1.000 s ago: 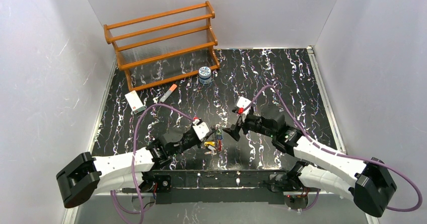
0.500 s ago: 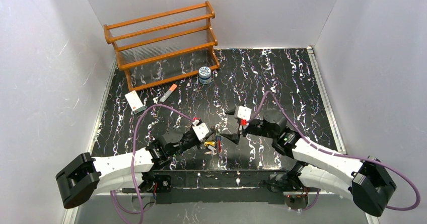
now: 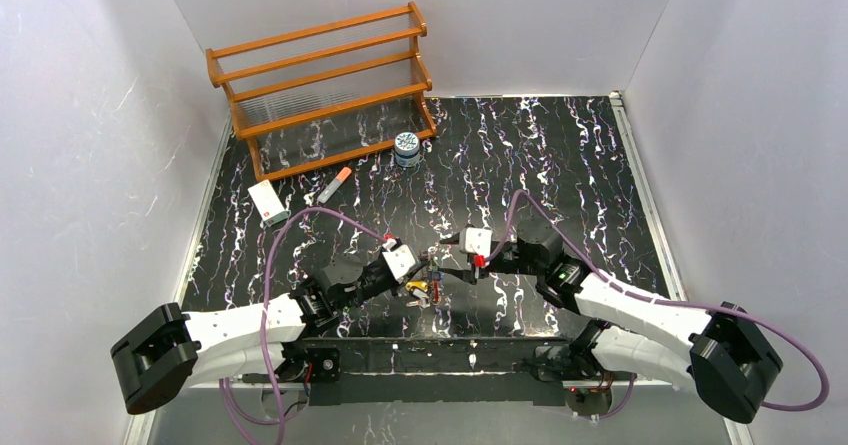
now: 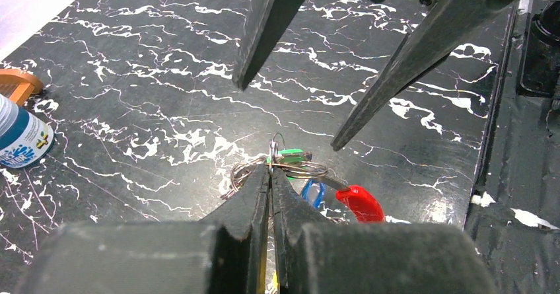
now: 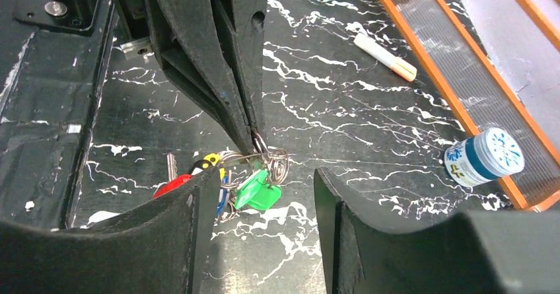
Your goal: Put the keys on the keyring
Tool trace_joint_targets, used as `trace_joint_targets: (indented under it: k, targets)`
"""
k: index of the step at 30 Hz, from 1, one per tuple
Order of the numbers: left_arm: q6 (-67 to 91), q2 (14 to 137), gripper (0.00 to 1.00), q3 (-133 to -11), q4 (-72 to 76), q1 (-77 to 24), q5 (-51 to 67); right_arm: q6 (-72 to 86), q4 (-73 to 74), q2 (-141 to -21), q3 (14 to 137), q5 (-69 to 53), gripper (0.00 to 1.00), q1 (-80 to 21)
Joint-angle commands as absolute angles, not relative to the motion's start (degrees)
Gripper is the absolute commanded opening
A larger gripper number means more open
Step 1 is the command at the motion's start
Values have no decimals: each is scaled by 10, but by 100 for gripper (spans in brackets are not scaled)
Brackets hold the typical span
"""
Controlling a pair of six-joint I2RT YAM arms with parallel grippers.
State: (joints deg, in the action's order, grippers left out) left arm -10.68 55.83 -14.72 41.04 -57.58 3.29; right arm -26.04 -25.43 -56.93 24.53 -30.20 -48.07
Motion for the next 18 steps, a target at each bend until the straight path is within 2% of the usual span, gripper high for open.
trace_joint_targets:
  k: [1,2,5,18]
  targets:
    - [-110,556,0,-156,425,-577,44,-280,-260,-588,274,-327,59,-480]
    - [-110,557,0,-156,425,-577,45,-281,-258,-591,278,-330,58,-480]
    - [-109,559,0,-158,424,-577,49,-279,-256,-601,284,-333,42,-479]
    - [-110,557,0,-160,424,-577,53,-282,-269,-642,301,-371,40,-479]
